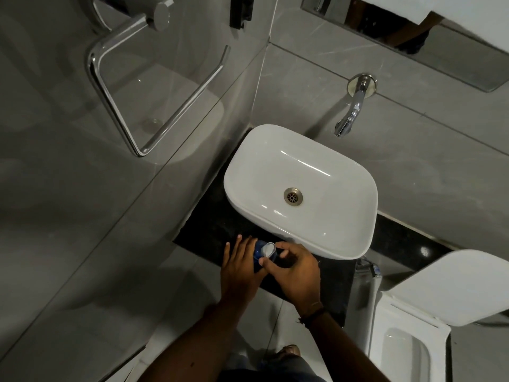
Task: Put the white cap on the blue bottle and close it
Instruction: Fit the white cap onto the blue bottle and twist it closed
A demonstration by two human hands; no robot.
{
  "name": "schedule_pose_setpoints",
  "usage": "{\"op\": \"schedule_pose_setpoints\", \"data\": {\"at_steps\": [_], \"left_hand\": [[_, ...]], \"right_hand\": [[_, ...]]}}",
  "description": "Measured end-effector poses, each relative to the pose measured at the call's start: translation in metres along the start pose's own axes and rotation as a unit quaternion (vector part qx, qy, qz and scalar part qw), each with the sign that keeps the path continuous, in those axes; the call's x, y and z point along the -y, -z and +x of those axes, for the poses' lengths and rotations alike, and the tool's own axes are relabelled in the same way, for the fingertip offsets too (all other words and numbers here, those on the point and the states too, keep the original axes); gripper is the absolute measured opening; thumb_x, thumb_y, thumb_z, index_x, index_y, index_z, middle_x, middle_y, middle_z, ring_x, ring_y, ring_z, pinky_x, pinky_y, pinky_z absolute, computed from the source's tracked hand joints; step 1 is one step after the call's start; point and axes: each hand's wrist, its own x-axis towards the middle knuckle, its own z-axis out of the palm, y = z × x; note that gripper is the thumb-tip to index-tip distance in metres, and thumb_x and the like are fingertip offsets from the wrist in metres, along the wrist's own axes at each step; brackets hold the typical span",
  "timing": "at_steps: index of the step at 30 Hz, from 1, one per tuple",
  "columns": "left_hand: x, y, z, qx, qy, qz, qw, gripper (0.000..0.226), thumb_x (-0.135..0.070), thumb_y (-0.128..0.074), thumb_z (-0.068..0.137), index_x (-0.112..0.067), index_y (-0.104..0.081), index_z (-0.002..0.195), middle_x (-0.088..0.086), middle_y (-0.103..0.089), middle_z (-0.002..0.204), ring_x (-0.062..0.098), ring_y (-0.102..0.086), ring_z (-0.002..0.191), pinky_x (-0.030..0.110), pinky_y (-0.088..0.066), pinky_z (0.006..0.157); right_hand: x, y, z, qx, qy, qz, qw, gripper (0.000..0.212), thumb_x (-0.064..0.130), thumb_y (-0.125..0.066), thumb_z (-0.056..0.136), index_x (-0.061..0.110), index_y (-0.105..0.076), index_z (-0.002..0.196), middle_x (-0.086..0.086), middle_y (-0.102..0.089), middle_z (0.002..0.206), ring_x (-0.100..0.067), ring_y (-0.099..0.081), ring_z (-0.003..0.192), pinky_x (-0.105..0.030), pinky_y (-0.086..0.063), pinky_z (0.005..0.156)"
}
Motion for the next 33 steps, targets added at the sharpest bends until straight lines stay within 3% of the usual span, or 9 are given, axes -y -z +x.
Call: {"op": "schedule_pose_setpoints", "data": {"at_steps": [2,5,8,11,15,21,25,29,33], "left_hand": [[0.0,0.0,-0.001,0.002,0.007,-0.009,1.0,0.07,-0.066,-0.051,0.092,-0.013,-0.059,0.138,0.005,-0.066,0.138,0.024,-0.052,0.137,0.049,-0.028,0.122],[-0.002,0.003,-0.001,0.012,0.021,-0.03,0.999,0.081,-0.079,-0.052,0.087,-0.017,-0.058,0.138,0.002,-0.066,0.133,0.021,-0.061,0.123,0.046,-0.042,0.113],[-0.005,0.008,-0.001,0.028,0.029,-0.05,0.998,0.081,-0.079,-0.054,0.087,-0.018,-0.055,0.14,0.001,-0.065,0.131,0.02,-0.065,0.113,0.034,-0.053,0.093],[-0.009,0.012,-0.001,0.043,0.039,-0.074,0.996,0.081,-0.077,-0.054,0.087,-0.018,-0.053,0.142,0.002,-0.064,0.132,0.02,-0.065,0.112,0.027,-0.05,0.084],[-0.013,0.015,-0.001,0.041,0.035,-0.082,0.995,0.083,-0.079,-0.048,0.088,-0.016,-0.054,0.142,0.004,-0.065,0.131,0.021,-0.067,0.111,0.024,-0.048,0.083],[-0.008,0.017,0.003,0.049,0.036,-0.072,0.996,0.091,-0.083,-0.035,0.09,-0.011,-0.053,0.144,0.01,-0.065,0.134,0.027,-0.068,0.113,0.034,-0.056,0.083],[0.006,0.038,0.019,0.034,0.047,-0.079,0.995,0.092,-0.084,-0.039,0.087,-0.013,-0.052,0.145,0.005,-0.062,0.137,0.024,-0.063,0.117,0.027,-0.048,0.087],[0.033,0.062,0.04,0.02,0.082,-0.074,0.994,0.091,-0.082,-0.05,0.083,-0.017,-0.049,0.147,0.003,-0.058,0.14,0.024,-0.06,0.122,0.032,-0.048,0.09],[0.058,0.081,0.054,0.018,0.111,-0.074,0.991,0.086,-0.072,-0.061,0.083,-0.02,-0.045,0.149,0.002,-0.055,0.144,0.023,-0.056,0.128,0.036,-0.048,0.095]], "right_hand": [[-0.009,-0.004,0.0,-0.008,-0.058,0.087,0.994,0.043,0.049,-0.088,0.07,0.028,-0.078,0.107,0.007,-0.076,0.096,-0.008,-0.073,0.091,-0.026,-0.061,0.084],[-0.017,-0.008,0.004,-0.004,-0.179,0.199,0.964,0.012,0.035,-0.072,0.094,0.027,-0.078,0.1,-0.002,-0.079,0.105,-0.016,-0.073,0.099,-0.044,-0.06,0.096],[-0.014,-0.008,0.005,0.081,-0.299,0.279,0.909,0.018,0.03,-0.055,0.105,0.026,-0.072,0.108,-0.006,-0.074,0.109,-0.02,-0.069,0.096,-0.037,-0.057,0.08],[-0.017,-0.015,0.009,0.122,-0.356,0.328,0.866,0.028,0.03,-0.054,0.106,0.019,-0.067,0.127,-0.009,-0.074,0.117,-0.022,-0.07,0.098,-0.034,-0.056,0.08],[-0.028,-0.024,0.011,0.113,-0.354,0.354,0.858,0.033,0.026,-0.058,0.104,0.014,-0.066,0.134,-0.015,-0.072,0.129,-0.028,-0.071,0.112,-0.035,-0.058,0.087],[-0.029,-0.033,0.014,0.088,-0.334,0.364,0.865,0.03,0.021,-0.059,0.104,0.009,-0.068,0.13,-0.018,-0.073,0.125,-0.034,-0.071,0.116,-0.045,-0.058,0.101],[-0.006,-0.047,0.027,0.098,-0.32,0.37,0.867,0.024,0.021,-0.061,0.103,0.012,-0.073,0.122,-0.013,-0.078,0.114,-0.028,-0.073,0.11,-0.032,-0.059,0.081],[0.024,-0.075,0.042,0.13,-0.306,0.367,0.869,0.02,0.022,-0.06,0.104,0.016,-0.074,0.116,-0.007,-0.078,0.1,-0.022,-0.071,0.096,-0.027,-0.056,0.074],[0.042,-0.109,0.057,0.144,-0.3,0.361,0.871,0.022,0.021,-0.061,0.103,0.009,-0.073,0.117,-0.014,-0.071,0.095,-0.023,-0.064,0.091,-0.027,-0.055,0.073]]}}
